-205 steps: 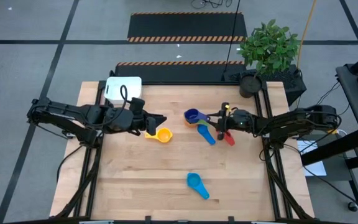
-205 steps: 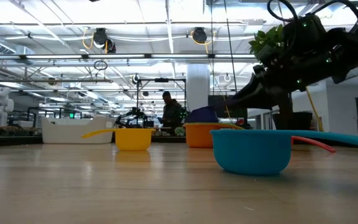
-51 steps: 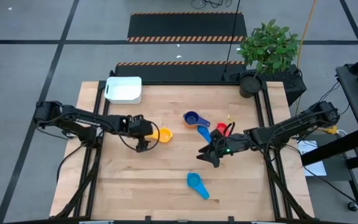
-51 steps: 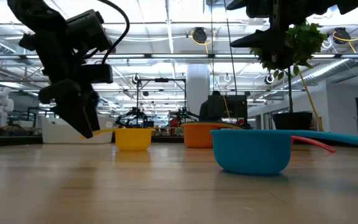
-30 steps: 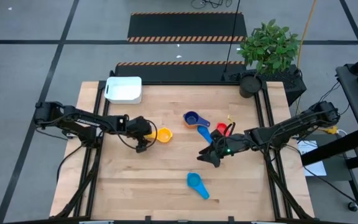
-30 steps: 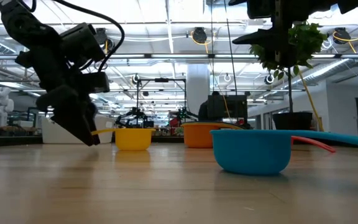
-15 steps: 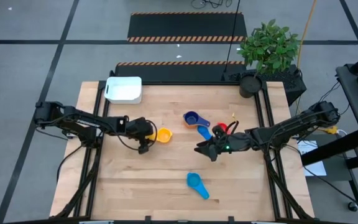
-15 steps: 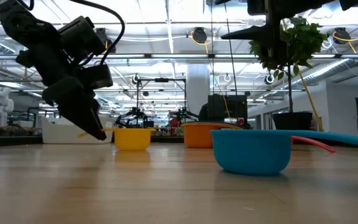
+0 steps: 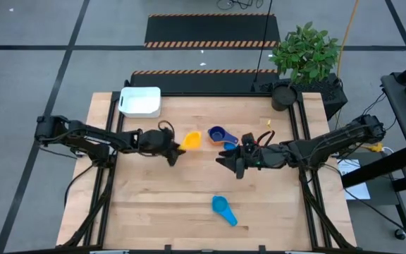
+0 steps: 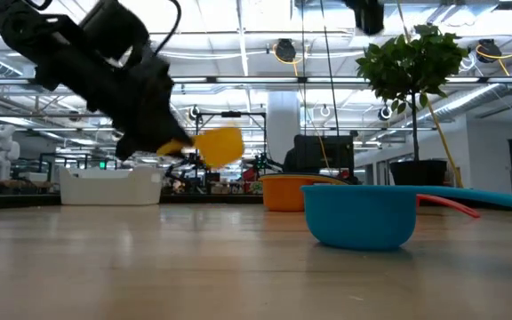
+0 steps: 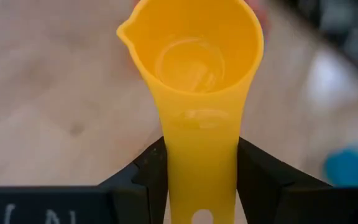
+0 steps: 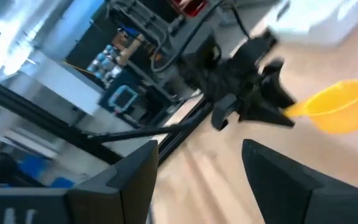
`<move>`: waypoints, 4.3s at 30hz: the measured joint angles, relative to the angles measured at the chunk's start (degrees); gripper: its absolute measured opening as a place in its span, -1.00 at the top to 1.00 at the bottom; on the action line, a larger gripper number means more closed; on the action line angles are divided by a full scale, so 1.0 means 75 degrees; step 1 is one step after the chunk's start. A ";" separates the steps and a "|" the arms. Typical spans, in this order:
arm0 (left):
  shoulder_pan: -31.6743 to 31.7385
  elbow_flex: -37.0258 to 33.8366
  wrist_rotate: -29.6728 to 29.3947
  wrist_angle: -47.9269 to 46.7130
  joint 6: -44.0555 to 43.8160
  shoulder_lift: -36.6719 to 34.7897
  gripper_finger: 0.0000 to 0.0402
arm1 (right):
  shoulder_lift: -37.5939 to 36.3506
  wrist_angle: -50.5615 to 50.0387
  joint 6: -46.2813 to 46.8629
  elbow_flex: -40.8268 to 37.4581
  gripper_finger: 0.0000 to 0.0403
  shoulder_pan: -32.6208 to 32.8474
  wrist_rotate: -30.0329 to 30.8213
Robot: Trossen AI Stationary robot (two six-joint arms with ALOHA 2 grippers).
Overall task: Nest measuring cups in basket
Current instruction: Stack the yellow measuring cup into the dark blue measuring cup
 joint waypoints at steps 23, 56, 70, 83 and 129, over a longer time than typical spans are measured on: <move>-0.0395 0.1354 -0.3489 0.7759 -0.1891 -0.0488 0.26 | 0.2202 -0.2125 -0.8476 0.6192 -0.07 -0.0385 0.2019; -0.1199 0.5024 -0.2649 0.4591 -0.0152 -0.0366 0.24 | 0.3646 -0.1516 -1.1119 0.7964 -0.07 -0.1410 -0.0045; -0.1194 0.5214 -0.2522 0.4221 -0.0030 -0.0137 0.23 | 0.3806 -0.1454 -1.2157 0.7961 0.03 -0.1434 -0.0001; -0.1178 0.5214 -0.2256 0.4308 0.0117 -0.0092 0.22 | 0.3803 -0.1209 -1.2118 0.7964 0.53 -0.1370 0.0022; -0.1242 0.5193 -0.1201 0.1153 -0.1161 -0.0170 -0.46 | 0.1107 -0.3917 -0.6874 0.7967 1.00 -0.2154 0.0520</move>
